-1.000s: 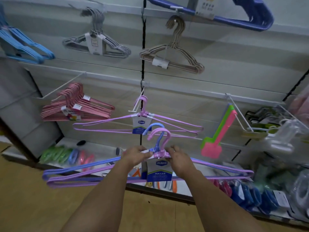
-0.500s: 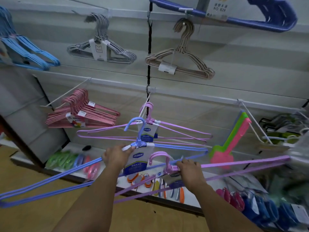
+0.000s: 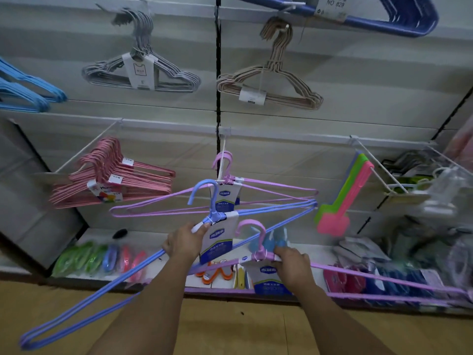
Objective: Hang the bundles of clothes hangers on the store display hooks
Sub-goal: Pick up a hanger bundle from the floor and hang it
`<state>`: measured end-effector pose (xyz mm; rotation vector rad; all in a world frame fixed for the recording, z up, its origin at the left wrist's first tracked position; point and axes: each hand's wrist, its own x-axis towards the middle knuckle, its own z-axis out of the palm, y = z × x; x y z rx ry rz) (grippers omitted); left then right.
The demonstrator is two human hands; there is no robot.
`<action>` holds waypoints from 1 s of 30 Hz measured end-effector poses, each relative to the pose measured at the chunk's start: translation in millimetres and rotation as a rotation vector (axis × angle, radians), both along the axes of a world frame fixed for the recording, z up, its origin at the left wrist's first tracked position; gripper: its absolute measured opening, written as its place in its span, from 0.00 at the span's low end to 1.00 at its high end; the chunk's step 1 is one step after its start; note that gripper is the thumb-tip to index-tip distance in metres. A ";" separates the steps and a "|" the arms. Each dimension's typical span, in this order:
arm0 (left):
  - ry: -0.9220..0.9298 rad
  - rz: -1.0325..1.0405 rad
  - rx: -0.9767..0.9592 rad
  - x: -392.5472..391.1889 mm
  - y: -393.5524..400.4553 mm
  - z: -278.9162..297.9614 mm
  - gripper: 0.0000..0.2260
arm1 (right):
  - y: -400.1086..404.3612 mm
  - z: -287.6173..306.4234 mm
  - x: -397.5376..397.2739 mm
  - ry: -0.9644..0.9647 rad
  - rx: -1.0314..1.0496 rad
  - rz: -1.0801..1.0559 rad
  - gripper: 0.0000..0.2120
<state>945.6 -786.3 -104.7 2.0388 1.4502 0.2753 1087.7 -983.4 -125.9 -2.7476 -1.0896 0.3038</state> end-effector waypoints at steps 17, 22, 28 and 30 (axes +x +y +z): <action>-0.004 -0.349 -0.067 3.6 -35.7 13.8 0.10 | 53.1 61.3 -14.5 0.168 -0.090 0.308 0.15; -0.185 -0.285 0.045 -7.6 -57.2 11.5 0.09 | 45.8 58.9 -20.0 0.194 -0.057 0.217 0.10; -0.075 -0.441 0.075 -18.9 -69.6 -2.1 0.11 | 37.3 60.9 -20.7 0.143 -0.052 0.136 0.11; -0.062 -0.513 0.040 -14.8 -72.3 -2.5 0.16 | 35.5 62.5 -20.9 0.143 -0.056 0.134 0.12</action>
